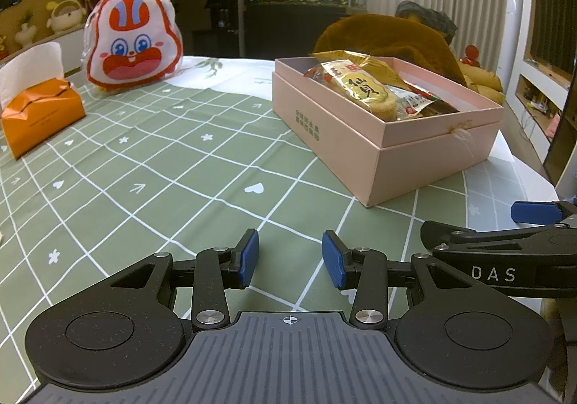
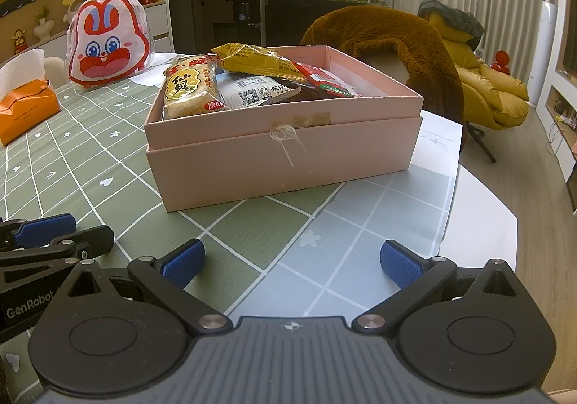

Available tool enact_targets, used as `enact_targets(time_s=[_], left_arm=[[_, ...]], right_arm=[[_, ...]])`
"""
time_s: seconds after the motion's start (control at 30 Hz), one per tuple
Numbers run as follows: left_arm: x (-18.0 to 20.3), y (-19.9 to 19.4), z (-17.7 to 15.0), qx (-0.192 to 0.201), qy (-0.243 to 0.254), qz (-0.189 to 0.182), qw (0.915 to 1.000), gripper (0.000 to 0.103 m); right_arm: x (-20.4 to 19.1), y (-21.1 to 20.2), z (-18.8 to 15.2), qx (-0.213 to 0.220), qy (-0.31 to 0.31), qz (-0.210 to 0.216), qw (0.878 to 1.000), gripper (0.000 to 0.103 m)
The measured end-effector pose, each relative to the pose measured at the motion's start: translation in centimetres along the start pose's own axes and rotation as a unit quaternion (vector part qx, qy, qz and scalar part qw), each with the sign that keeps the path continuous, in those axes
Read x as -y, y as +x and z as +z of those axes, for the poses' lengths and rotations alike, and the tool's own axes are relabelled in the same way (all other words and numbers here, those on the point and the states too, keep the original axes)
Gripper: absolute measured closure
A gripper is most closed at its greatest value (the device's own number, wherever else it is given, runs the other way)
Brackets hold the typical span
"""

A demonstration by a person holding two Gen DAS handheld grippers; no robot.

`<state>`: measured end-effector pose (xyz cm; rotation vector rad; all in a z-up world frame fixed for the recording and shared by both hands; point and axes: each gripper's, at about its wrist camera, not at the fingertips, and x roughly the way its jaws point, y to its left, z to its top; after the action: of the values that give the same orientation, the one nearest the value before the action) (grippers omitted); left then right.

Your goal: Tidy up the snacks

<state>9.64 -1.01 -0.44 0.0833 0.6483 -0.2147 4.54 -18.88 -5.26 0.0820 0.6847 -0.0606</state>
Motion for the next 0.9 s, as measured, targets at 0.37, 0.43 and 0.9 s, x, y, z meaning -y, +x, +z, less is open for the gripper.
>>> enact_targets(time_s=[0.37, 0.43, 0.9], left_arm=[[0.0, 0.0, 0.01, 0.0, 0.0, 0.0, 1.0, 0.058], [-0.03, 0.02, 0.03, 0.0, 0.0, 0.0, 1.0, 0.058], [-0.06, -0.04, -0.06, 0.0, -0.001, -0.004, 1.0, 0.058]], right_arm=[[-0.01, 0.0, -0.01, 0.0, 0.0, 0.0, 1.0, 0.0], [-0.01, 0.0, -0.01, 0.0, 0.0, 0.0, 1.0, 0.0], [-0.01, -0.01, -0.01, 0.0, 0.0, 0.0, 1.0, 0.0]])
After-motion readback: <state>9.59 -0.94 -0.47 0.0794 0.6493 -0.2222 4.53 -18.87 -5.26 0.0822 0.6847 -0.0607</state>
